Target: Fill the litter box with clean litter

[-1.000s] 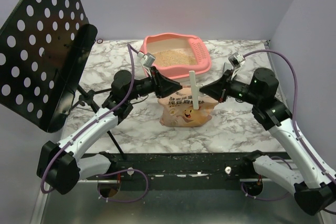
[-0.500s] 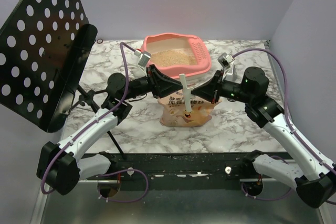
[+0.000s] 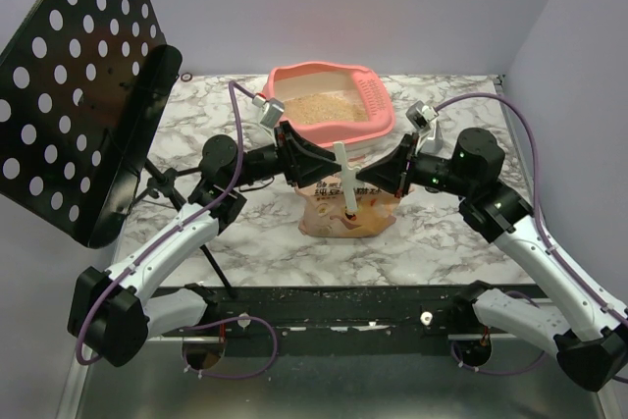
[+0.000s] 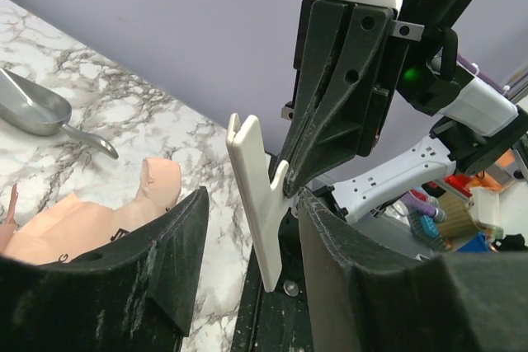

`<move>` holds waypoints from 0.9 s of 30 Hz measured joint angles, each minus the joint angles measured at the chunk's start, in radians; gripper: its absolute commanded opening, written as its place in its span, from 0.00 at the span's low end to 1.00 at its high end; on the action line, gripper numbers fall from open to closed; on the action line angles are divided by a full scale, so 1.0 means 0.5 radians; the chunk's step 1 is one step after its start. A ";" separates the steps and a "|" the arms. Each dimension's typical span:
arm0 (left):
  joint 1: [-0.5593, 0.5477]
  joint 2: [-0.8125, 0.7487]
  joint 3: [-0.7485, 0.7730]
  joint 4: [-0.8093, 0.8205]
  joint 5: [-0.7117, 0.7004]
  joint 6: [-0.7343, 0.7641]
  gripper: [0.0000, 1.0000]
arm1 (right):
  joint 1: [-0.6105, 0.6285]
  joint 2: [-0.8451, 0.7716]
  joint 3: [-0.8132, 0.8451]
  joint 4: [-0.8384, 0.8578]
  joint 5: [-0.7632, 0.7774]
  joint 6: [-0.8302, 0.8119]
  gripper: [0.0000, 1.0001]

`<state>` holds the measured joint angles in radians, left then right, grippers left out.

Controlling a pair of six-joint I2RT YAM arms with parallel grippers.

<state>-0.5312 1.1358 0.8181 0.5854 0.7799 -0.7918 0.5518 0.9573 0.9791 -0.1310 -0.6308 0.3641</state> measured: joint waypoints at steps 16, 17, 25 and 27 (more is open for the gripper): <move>0.000 -0.054 -0.003 0.008 -0.001 0.061 0.28 | 0.073 0.031 0.000 0.063 -0.075 0.065 0.00; 0.000 -0.055 -0.003 0.009 -0.001 0.065 0.20 | 0.073 0.031 0.000 0.071 -0.082 0.074 0.00; -0.002 -0.101 -0.021 0.079 0.031 0.038 0.00 | 0.084 0.033 -0.005 0.103 -0.089 0.076 0.28; -0.002 -0.107 -0.031 0.097 0.036 0.043 0.00 | 0.086 0.031 -0.005 0.093 -0.083 0.065 0.44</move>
<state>-0.5320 1.0824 0.8024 0.6338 0.7979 -0.7700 0.5949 0.9726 0.9768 -0.0845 -0.6724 0.3965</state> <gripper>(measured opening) 0.026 0.244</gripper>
